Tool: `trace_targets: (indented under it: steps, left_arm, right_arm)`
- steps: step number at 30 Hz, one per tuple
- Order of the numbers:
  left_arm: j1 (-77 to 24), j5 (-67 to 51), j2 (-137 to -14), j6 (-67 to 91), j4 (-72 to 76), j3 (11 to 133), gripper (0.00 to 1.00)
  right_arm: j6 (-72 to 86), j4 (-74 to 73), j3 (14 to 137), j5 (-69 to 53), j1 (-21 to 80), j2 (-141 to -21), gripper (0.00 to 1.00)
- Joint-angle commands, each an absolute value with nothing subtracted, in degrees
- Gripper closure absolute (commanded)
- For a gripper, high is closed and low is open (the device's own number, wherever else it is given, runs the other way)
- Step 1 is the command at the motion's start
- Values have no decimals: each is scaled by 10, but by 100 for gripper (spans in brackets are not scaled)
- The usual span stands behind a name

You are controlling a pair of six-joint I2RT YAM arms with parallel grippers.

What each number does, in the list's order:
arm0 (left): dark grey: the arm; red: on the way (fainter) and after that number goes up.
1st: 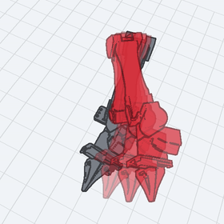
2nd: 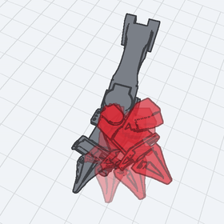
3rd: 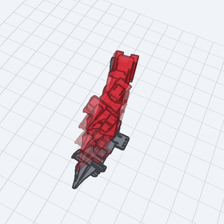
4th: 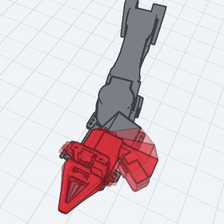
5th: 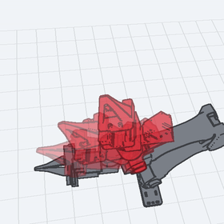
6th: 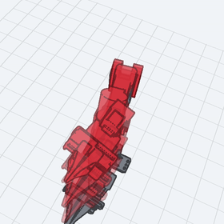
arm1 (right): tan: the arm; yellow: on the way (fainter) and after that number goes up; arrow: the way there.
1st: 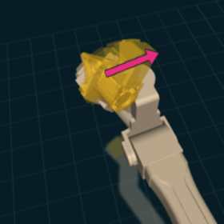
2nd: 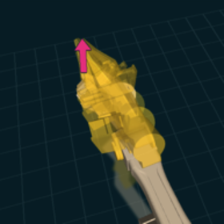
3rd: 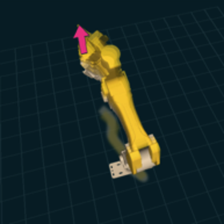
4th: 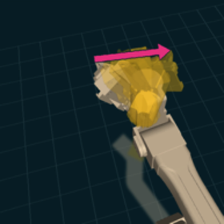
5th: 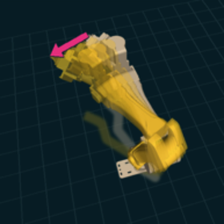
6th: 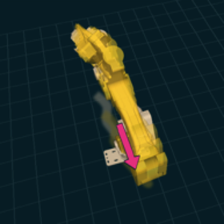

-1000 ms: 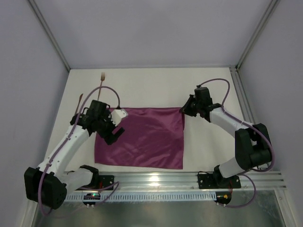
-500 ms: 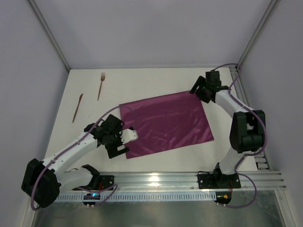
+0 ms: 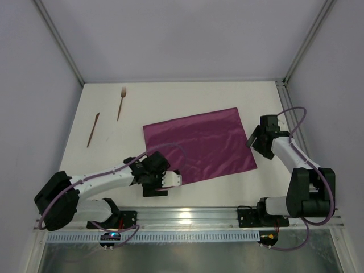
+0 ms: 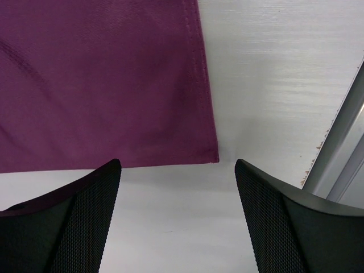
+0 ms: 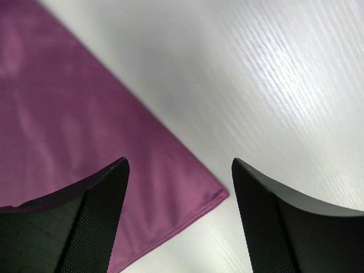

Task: Fold the napkin into a case and place the utensils inside
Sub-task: Pick up the flattened napkin from the center of the board.

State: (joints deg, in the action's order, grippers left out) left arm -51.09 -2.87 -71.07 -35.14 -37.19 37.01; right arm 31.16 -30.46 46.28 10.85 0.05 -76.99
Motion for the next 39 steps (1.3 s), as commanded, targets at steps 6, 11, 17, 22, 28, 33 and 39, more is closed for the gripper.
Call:
trace_targets:
  steps: [6, 11, 17, 22, 28, 33, 39]
  left_arm:
    - [-523, -26, -752, -364, -341, 360, 20]
    - [-523, -24, -767, -347, -317, 360, 32]
    - [-523, -6, -783, -345, -298, 358, 64]
    - [-523, 54, -775, -327, -276, 358, 100]
    - [-500, 117, -672, -303, -257, 380, 100]
    - [-453, 141, -584, -297, -286, 423, 100]
    - [-431, 167, -536, -280, -399, 532, 100]
  right_arm:
    - [314, -291, 389, 90, -16, -773, 32]
    - [308, -276, 376, 72, -15, -794, 39]
    - [308, -236, 353, 52, -16, -811, 67]
    - [302, -194, 335, -16, -15, -801, 92]
    - [288, -197, 331, -43, -13, -745, 96]
    - [282, -249, 354, -67, 13, -665, 96]
    - [274, -346, 448, -68, 59, -528, 96]
